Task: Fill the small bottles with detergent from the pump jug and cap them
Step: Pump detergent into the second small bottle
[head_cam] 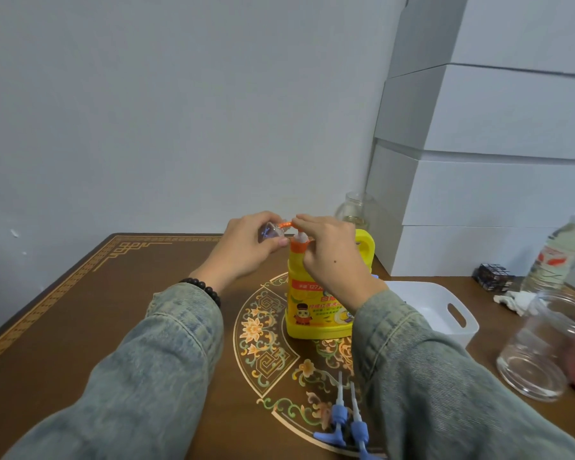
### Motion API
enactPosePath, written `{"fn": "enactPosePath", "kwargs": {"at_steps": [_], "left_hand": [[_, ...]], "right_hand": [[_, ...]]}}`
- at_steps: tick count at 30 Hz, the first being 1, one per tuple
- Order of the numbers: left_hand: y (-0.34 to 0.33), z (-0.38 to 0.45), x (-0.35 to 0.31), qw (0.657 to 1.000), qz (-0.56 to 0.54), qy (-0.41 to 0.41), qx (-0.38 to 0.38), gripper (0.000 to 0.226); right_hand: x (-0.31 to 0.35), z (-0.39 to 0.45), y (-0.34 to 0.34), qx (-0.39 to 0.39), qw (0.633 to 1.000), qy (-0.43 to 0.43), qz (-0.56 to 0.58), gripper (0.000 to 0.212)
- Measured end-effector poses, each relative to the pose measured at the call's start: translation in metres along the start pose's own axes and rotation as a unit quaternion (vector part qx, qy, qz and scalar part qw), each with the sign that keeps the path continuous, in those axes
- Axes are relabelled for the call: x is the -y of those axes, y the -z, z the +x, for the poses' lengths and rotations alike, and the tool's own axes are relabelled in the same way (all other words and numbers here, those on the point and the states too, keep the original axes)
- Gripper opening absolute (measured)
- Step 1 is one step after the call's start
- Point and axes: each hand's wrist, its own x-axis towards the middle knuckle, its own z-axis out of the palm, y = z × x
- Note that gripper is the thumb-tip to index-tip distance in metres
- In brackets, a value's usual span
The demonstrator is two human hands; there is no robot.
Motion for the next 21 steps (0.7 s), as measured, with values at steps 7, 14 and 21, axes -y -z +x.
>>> {"fn": "enactPosePath", "kwargs": {"at_steps": [7,14,21], "left_hand": [[0.003,-0.002,-0.002,1.000,-0.008,-0.002,0.003,0.026],[-0.005,-0.007,0.003,1.000,-0.021,0.016,0.011,0.029],[-0.003,-0.003,0.005,0.999,-0.045,0.022,0.004,0.027]], "right_hand": [[0.004,0.006,0.011,0.034,0.999,-0.012,-0.020,0.025],[0.005,0.002,0.005,0.042,0.998,-0.037,-0.012,0.029],[0.003,0.008,0.003,0.017,0.999,-0.040,0.000,0.025]]}}
